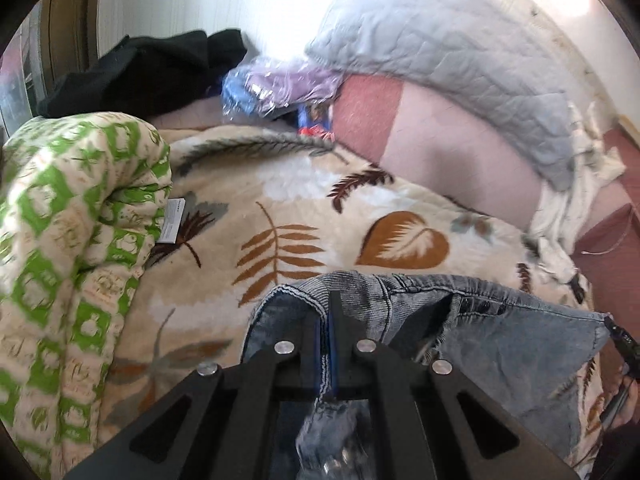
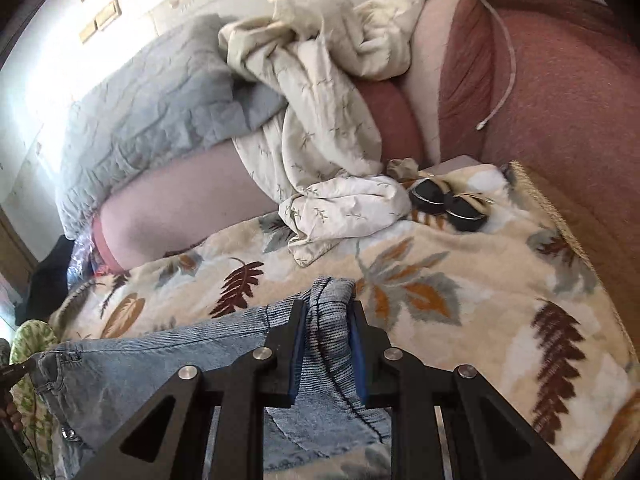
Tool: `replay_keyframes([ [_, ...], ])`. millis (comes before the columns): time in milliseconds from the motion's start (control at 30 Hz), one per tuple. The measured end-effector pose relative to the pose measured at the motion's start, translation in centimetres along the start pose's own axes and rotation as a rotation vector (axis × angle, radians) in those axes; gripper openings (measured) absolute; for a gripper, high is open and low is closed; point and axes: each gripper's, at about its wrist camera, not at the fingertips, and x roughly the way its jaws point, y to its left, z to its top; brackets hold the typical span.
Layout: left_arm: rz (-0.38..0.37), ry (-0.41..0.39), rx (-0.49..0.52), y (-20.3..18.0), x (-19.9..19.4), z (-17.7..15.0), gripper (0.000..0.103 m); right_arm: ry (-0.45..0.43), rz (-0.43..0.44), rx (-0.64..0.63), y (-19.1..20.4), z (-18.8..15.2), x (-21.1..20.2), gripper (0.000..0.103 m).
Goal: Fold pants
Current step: 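Lift both held hems and fold the legs over onto the waistband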
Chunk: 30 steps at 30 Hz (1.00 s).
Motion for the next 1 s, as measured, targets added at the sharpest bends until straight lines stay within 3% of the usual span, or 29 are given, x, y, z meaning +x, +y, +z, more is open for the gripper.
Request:
replay_keyframes([
  [200, -0.071, -0.080, -0.018, 0.7, -6.5, -4.3, 0.003, -0.005, 0.035, 0.028, -2.8, -3.3, -5.3, 0.021],
  [400, -0.104, -0.115, -0.042, 2.5, -11.5, -11.6, 0.003, 0.008, 0.080, 0.041, -5.5, -8.8, -10.9, 0.021],
  [633, -0.078, 0.012, -0.042, 4.3, -11.4, -20.3, 0.004, 0.089, 0.088, 0.044, -8.2, -15.8, -13.2, 0.021],
  [867, -0.046, 0.080, -0.036, 5.4, -11.4, -24.2, 0.004, 0.180, 0.107, 0.047, -10.1, -20.1, -13.4, 0.026],
  [1000, -0.034, 0.123, -0.031, 5.8, -11.3, -25.1, 0.005, 0.197, 0.099, 0.019, -10.6, -20.4, -14.6, 0.029],
])
